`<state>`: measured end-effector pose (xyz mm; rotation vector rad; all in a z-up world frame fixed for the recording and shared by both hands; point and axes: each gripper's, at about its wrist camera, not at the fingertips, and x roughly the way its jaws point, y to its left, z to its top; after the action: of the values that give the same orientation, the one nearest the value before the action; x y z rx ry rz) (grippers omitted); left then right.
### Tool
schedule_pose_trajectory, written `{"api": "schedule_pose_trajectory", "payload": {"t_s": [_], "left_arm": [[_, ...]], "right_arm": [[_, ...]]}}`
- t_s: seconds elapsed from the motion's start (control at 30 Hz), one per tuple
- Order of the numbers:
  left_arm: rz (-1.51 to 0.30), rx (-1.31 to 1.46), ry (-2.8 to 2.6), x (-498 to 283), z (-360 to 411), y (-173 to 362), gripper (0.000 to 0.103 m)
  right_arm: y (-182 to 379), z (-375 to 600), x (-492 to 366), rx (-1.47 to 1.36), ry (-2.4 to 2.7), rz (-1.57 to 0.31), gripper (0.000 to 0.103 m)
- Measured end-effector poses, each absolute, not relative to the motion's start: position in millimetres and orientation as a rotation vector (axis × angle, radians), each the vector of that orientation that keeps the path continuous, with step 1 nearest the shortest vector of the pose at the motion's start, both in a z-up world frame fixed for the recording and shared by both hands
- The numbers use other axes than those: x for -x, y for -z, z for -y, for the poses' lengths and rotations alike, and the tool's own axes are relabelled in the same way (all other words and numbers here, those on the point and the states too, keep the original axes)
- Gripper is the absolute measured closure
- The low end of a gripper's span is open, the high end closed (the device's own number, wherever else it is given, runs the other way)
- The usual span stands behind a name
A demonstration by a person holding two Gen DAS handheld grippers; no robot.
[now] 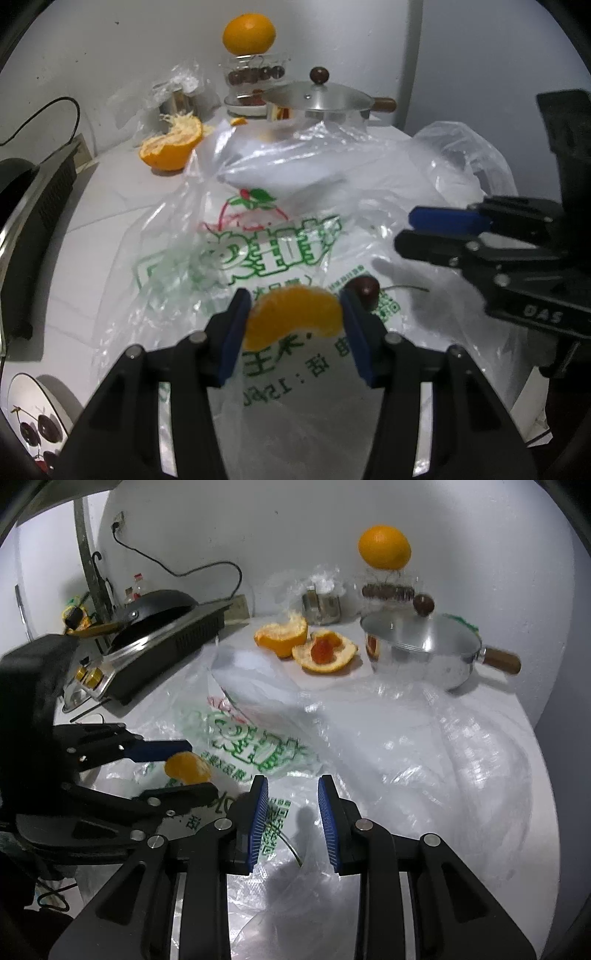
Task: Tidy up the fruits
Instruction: 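Grasp the orange segment with the left tool while the right tool grasps a dark cherry, then carry the orange segment and cherry in both tools over the white plate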
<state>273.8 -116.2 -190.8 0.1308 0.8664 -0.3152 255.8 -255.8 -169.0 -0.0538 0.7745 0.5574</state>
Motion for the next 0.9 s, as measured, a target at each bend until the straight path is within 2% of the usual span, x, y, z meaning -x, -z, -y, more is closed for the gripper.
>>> {"api": "schedule_pose_trajectory", "payload": {"t_s": [0.9], "left_arm": [[-0.807, -0.057, 0.247, -221, 61, 167, 0.052]], "right_arm": [[186, 185, -215, 0.093, -0.762, -0.888, 0.073]]}}
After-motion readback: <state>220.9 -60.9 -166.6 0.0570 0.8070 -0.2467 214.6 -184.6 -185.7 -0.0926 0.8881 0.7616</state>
